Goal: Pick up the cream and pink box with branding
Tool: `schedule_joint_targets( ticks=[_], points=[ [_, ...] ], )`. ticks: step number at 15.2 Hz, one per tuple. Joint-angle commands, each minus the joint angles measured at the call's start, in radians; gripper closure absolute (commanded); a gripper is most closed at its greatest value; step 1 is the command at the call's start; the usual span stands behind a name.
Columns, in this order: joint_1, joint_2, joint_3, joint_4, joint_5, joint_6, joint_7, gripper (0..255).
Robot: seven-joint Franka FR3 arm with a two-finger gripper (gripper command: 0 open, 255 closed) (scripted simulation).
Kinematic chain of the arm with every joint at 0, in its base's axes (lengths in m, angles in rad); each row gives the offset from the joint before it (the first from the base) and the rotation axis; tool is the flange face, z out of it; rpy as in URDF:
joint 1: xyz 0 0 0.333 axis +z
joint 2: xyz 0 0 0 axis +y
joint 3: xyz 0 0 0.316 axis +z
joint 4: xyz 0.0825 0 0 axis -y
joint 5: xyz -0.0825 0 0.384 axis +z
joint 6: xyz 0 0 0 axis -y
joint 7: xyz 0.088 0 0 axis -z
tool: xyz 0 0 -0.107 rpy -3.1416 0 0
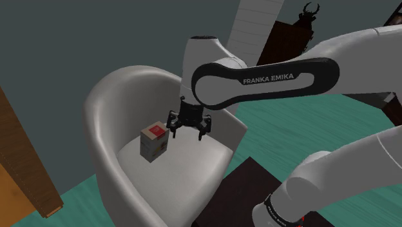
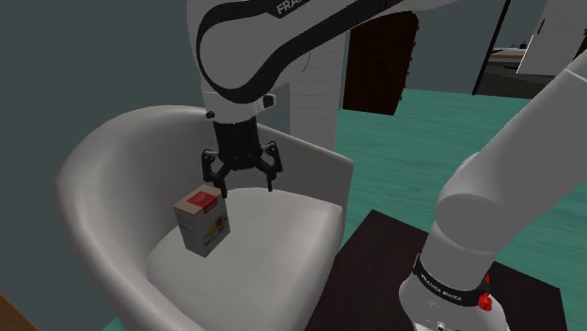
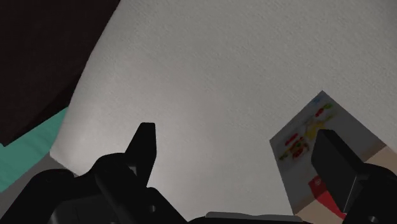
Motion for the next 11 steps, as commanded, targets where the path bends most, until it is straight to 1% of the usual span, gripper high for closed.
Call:
schedule_joint_targets(
  ticks=[1,3,6,8,11],
  points=[
    [-0.028,0.092,0.047,0.054,-0.033,0.047,0.107,0],
    [-0.050,0.180,0.087,0.106,-0.080,0.086,0.215,0],
    [-0.068,0.322,0.129,0.195,-0.179,0.131,0.387,0],
    [-0.063,0.420,0.139,0.261,-0.257,0.148,0.503,0],
    [-0.028,0.561,0.122,0.372,-0.370,0.157,0.664,0]
  ],
)
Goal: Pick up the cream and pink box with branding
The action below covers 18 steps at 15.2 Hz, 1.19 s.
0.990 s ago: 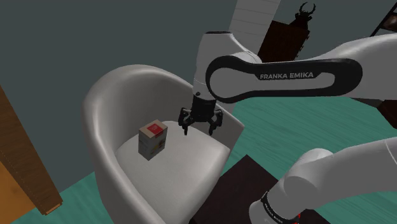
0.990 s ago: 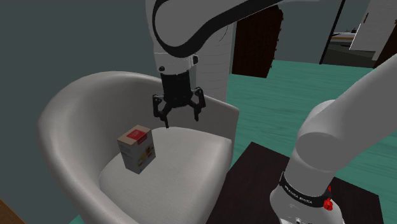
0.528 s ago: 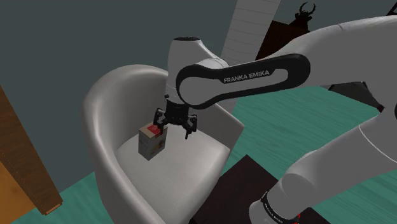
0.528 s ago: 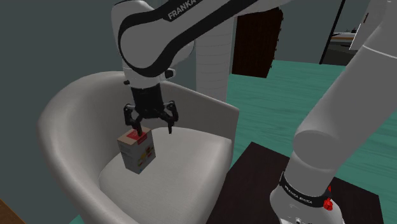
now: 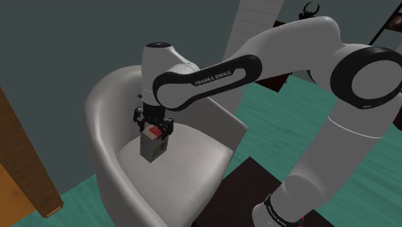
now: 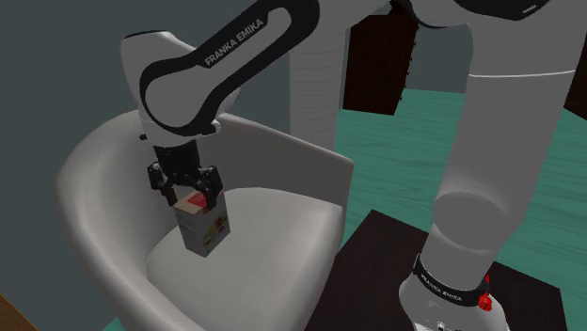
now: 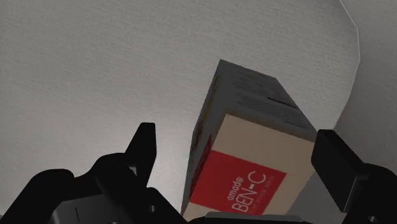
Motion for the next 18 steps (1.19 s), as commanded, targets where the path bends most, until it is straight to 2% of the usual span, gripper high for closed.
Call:
schedule_joint_targets(
  ticks=[1,10,11,18],
  points=[
    [0.032,0.096,-0.015,0.085,-0.075,-0.004,0.110,0],
    [0.053,0.153,-0.039,0.045,-0.124,0.081,0.142,0],
    [0.053,0.153,-0.039,0.046,-0.124,0.080,0.143,255],
    [0.054,0.155,-0.039,0.046,-0.126,0.082,0.144,255]
  ],
)
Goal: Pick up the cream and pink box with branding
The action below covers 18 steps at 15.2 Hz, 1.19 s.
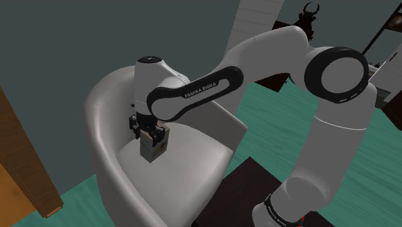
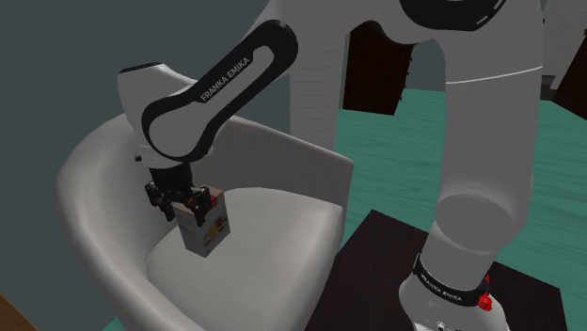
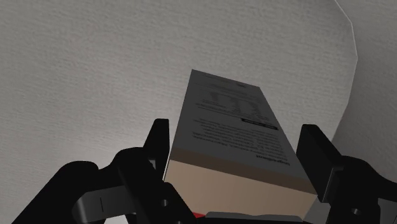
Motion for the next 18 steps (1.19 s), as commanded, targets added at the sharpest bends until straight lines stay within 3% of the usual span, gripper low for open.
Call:
schedule_joint_targets(
  ticks=[1,18],
  points=[
    [-0.001,0.001,-0.001,-0.001,0.000,0.001,-0.001,255],
    [-0.029,-0.105,0.032,0.092,0.091,-0.174,-0.062,255]
  ],
)
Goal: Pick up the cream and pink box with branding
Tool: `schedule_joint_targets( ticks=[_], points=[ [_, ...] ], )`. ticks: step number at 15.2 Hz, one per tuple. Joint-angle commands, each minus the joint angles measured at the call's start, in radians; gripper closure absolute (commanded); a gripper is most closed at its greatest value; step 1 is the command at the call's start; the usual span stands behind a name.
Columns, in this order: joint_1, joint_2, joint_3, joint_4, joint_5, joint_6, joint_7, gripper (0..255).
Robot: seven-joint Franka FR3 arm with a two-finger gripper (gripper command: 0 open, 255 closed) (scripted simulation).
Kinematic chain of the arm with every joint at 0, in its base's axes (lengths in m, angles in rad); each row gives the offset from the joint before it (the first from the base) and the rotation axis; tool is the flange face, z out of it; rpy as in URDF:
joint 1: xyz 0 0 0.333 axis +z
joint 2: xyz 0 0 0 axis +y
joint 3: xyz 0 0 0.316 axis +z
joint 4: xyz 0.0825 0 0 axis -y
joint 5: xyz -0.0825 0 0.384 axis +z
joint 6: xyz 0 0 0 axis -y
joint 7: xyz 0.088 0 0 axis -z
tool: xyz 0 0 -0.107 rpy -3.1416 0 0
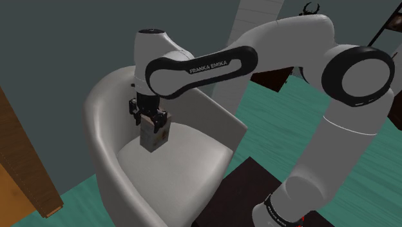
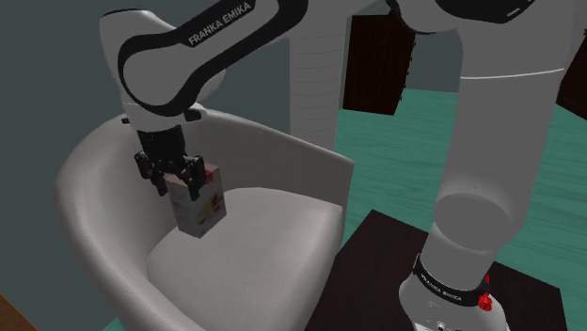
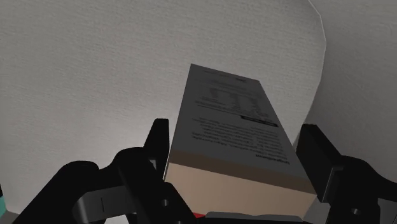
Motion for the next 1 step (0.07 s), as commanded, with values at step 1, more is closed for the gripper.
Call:
schedule_joint_targets(
  ticks=[1],
  points=[
    [0.000,-0.004,0.001,0.007,0.003,-0.009,-0.001,255]
  ],
)
